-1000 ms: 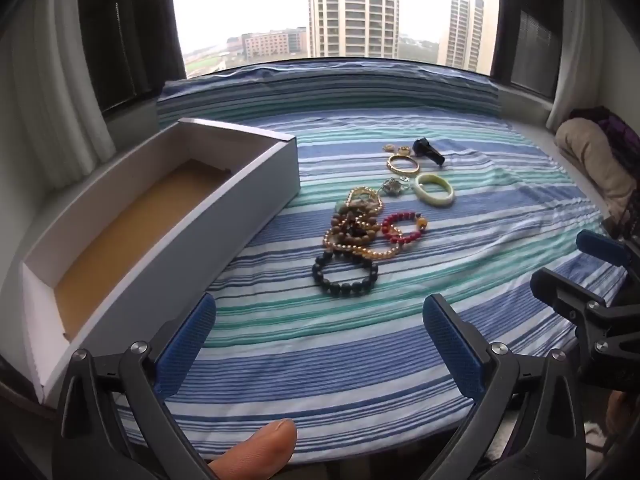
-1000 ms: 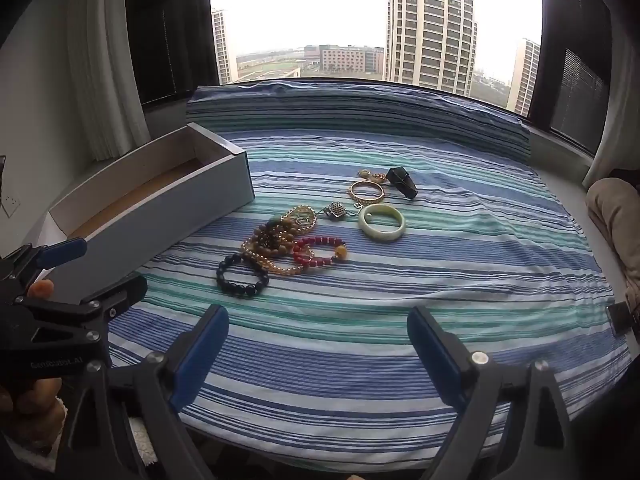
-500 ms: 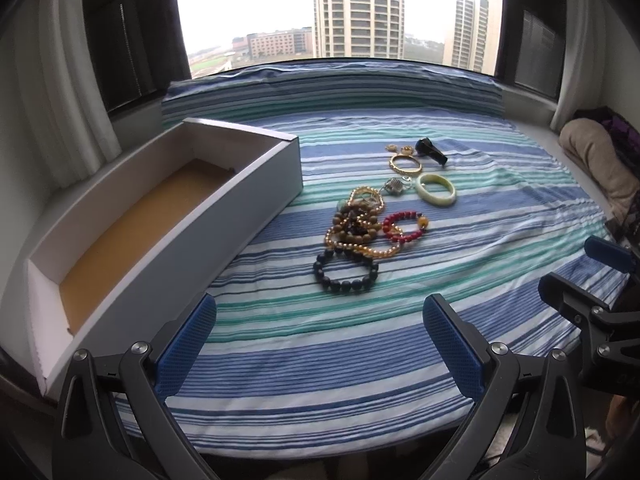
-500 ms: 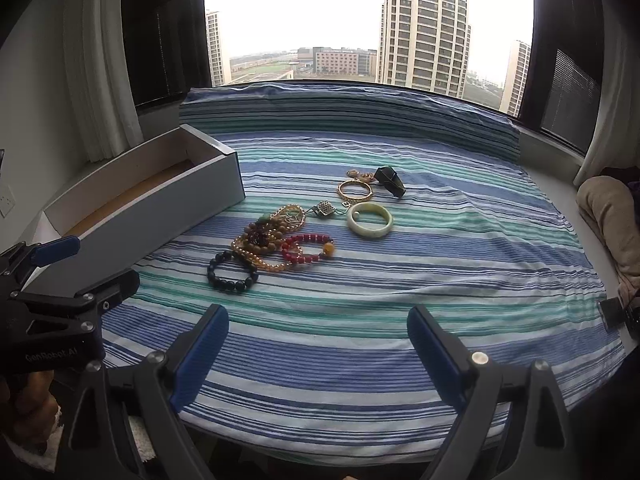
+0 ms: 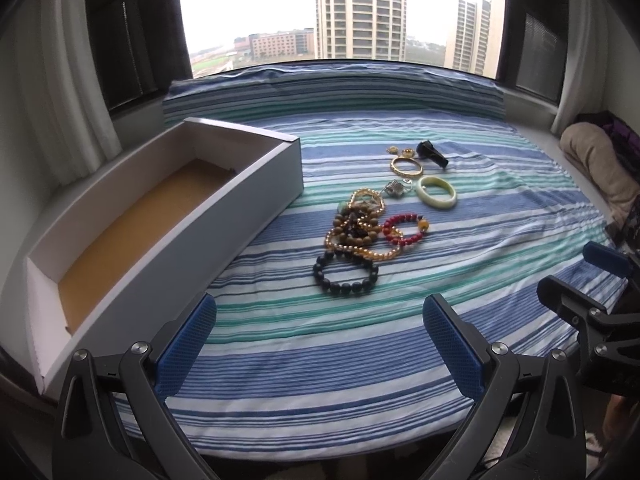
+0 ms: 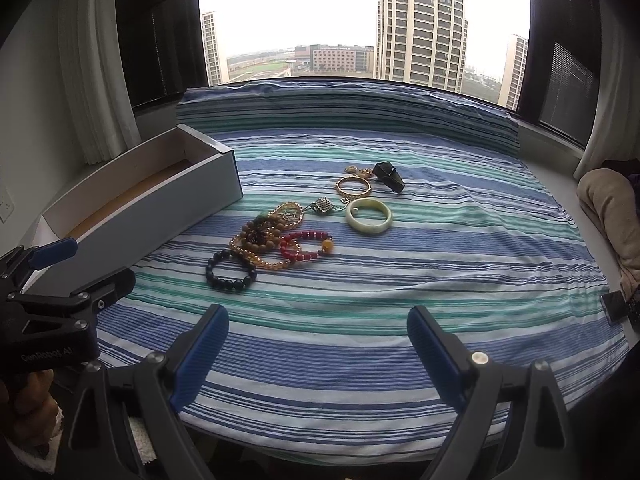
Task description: Organize jewelry
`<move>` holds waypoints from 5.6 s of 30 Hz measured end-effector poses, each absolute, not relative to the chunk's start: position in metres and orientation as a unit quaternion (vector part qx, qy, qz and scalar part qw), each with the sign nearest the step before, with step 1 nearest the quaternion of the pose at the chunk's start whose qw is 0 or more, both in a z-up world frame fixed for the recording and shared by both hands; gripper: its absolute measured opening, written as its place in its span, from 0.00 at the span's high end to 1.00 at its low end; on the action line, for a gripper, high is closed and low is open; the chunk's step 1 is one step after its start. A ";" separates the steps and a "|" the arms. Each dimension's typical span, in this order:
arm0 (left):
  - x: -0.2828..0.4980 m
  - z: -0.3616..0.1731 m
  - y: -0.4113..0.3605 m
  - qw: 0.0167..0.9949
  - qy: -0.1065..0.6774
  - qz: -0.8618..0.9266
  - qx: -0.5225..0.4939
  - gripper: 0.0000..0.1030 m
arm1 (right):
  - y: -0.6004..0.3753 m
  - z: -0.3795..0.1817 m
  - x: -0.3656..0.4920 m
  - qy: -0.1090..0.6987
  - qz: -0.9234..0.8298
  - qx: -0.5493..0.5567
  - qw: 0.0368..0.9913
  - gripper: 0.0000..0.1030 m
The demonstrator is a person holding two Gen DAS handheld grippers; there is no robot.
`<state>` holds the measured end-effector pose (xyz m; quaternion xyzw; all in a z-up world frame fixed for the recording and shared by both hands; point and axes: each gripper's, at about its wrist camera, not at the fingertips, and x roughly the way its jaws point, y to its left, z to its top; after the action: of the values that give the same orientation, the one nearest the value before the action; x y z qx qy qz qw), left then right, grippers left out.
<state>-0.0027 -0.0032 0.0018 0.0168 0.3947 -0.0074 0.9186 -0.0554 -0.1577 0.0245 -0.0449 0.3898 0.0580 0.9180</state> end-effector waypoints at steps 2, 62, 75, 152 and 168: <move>-0.002 0.001 -0.003 0.918 0.396 -0.008 0.016 0.00 | -0.157 0.025 -0.056 0.389 0.057 -0.046 0.918 0.10; -0.001 -0.002 0.002 0.914 0.407 0.000 0.009 0.00 | -0.154 0.029 -0.057 0.379 0.072 -0.043 0.922 0.10; 0.001 -0.008 0.001 0.909 0.417 -0.013 0.001 0.00 | -0.156 0.027 -0.058 0.383 0.080 -0.036 0.920 0.10; 0.120 -0.124 -0.030 0.800 0.545 -0.224 0.111 0.90 | -0.209 -0.002 -0.021 0.439 0.052 0.054 0.895 0.10; 0.082 -0.101 0.037 0.848 0.517 -0.114 -0.030 0.90 | -0.180 -0.098 0.161 0.546 0.089 0.110 0.826 0.63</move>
<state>0.0815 0.0373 -0.1007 -0.0301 0.5171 -0.1141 0.8477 0.1608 -0.1800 -0.0981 0.1097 0.5459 0.0894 0.8258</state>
